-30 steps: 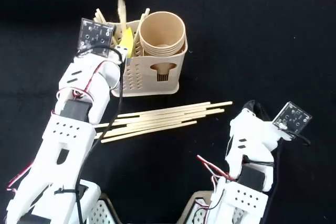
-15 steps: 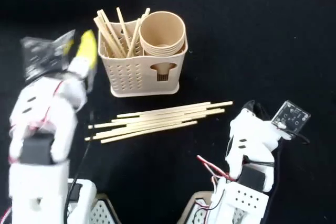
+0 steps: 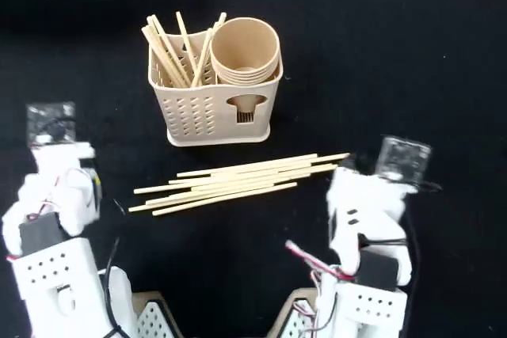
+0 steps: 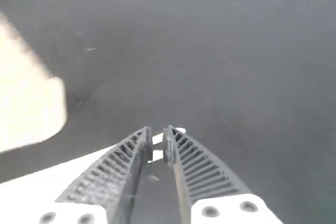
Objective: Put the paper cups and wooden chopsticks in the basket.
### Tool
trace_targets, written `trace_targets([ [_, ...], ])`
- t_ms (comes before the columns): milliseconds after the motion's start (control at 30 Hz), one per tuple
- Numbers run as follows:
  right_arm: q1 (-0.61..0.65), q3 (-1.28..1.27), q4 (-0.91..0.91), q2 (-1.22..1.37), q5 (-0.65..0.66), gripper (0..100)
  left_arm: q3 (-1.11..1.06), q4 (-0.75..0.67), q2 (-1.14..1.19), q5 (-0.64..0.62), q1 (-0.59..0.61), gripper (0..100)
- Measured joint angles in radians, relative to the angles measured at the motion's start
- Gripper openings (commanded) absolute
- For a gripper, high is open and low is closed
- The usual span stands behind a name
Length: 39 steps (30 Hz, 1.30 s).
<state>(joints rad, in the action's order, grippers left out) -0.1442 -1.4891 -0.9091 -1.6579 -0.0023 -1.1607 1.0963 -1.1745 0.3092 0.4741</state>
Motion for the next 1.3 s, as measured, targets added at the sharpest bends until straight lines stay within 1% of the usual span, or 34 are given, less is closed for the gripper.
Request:
trace_targets([
  [133,0.163,0.034,-0.023,0.000,0.130,6.4,-0.129,-0.002,0.000,0.008,0.003,12],
  [200,0.216,0.034,-0.023,0.000,0.170,6.4,-0.189,-0.025,0.000,0.008,0.006,12],
  [333,0.261,0.034,-0.028,0.000,0.196,6.4,-0.319,-0.129,0.000,0.008,0.008,12],
  [433,0.288,0.117,-0.077,0.006,0.203,6.4,-0.339,-0.166,-0.002,0.011,0.008,12],
  [567,0.327,0.328,-0.190,0.132,0.203,6.4,-0.341,-0.178,-0.002,0.011,0.008,12],
  [700,0.422,0.549,-0.316,0.321,0.204,6.4,-0.342,-0.181,-0.002,0.011,0.008,12],
  [833,0.543,0.597,-0.361,0.571,0.293,6.4,-0.388,-0.186,-0.002,0.011,0.008,12],
  [1000,0.674,0.597,-0.358,0.773,0.399,6.7,-0.399,-0.187,-0.005,0.009,0.008,12],
  [1133,0.781,0.549,-0.288,0.835,0.502,14.8,-0.399,-0.187,-0.005,0.009,0.008,12],
  [1200,0.806,0.502,-0.227,0.861,0.532,16.8,-0.399,-0.187,-0.005,0.009,0.008,12],
  [1300,0.813,0.430,-0.120,0.911,0.551,16.8,-0.399,-0.187,-0.005,0.009,0.008,12],
])
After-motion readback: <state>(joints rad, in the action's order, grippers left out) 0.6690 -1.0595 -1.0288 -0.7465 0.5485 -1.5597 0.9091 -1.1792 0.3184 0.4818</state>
